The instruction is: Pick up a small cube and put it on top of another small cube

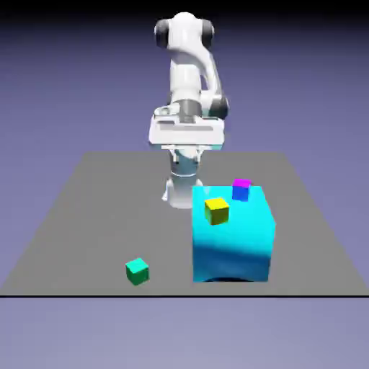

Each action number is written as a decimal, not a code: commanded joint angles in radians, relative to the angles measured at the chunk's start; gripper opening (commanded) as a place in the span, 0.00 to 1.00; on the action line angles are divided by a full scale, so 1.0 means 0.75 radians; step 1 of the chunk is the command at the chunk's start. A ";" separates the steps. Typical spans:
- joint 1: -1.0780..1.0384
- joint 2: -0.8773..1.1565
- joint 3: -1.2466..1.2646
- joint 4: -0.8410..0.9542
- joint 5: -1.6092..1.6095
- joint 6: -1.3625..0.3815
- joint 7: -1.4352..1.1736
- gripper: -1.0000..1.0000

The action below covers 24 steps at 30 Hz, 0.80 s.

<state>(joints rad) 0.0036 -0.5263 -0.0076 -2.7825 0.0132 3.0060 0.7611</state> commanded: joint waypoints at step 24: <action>-0.224 1.160 -0.202 0.731 0.350 -0.821 0.532 0.50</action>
<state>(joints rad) -0.1641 0.3435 -0.1593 -2.2344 0.2754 2.3900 1.1598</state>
